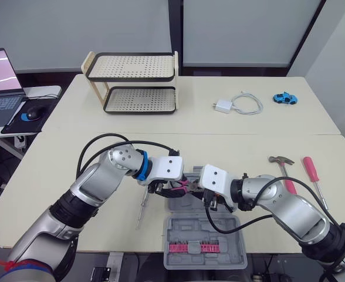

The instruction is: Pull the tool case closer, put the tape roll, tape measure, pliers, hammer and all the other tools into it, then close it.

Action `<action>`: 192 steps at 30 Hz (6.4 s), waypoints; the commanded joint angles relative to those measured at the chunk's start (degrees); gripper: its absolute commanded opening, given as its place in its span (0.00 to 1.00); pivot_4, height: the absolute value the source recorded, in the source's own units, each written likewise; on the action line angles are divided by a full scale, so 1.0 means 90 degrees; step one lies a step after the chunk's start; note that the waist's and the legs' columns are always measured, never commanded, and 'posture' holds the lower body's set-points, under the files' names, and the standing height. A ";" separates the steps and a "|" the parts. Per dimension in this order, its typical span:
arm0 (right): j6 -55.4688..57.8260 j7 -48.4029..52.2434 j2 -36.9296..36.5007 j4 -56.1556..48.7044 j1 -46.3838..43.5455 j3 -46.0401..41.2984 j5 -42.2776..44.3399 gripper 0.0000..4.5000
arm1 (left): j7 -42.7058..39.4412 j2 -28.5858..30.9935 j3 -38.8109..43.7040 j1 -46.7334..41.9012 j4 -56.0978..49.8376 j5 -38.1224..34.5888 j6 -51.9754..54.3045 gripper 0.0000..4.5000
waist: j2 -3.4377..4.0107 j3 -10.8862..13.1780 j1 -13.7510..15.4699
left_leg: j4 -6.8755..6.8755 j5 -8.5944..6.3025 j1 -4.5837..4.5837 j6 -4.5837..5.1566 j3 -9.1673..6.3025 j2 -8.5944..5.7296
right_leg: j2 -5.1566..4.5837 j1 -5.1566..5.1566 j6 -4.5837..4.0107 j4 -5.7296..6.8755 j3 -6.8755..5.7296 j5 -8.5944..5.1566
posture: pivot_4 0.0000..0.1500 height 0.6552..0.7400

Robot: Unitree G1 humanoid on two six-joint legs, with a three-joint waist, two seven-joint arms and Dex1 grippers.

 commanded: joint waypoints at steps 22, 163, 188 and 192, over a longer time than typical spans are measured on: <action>-0.1489 0.2453 -0.1620 0.0721 -0.0794 -0.0328 -0.0409 0.26 | -0.1353 0.1605 0.2179 0.1627 0.0550 -0.1525 -0.2063 1.00 | 0.0004 0.0001 -0.0034 | -0.0002 -0.0001 0.0005 0.0002 0.0007 0.0011 | -0.0001 -0.0004 0.0000 0.0000 0.0006 0.0000 | 1.00 0.90; -0.3698 0.1816 -0.1358 0.1022 0.4032 -0.3261 -0.0406 0.00 | 0.1066 0.0441 0.1603 0.3973 0.0578 -0.0125 -0.2446 0.01 | 0.0008 -0.0009 0.0020 | -0.0005 -0.0013 0.0028 0.0025 0.0012 0.0011 | -0.0003 0.0012 -0.0001 0.0029 0.0010 -0.0001 | 1.00 0.90; -0.3557 0.1675 -0.0688 0.1997 0.2814 -0.1836 -0.1034 0.00 | 0.1714 -0.0597 0.0731 0.3104 0.1440 0.0574 -0.2693 0.01 | 0.0039 -0.0035 0.0036 | 0.0000 -0.0010 0.0031 0.0022 0.0006 0.0004 | -0.0010 0.0016 0.0000 0.0028 0.0011 0.0000 | 1.00 0.90; -0.3519 0.1654 -0.0670 0.1967 0.2790 -0.1831 -0.1029 0.00 | 0.1708 -0.0721 0.0668 0.2989 0.1402 0.0624 -0.2619 0.01 | 0.0041 -0.0037 0.0040 | 0.0000 -0.0010 0.0032 0.0024 0.0006 0.0003 | -0.0010 0.0017 0.0000 0.0029 0.0011 -0.0001 | 1.00 0.90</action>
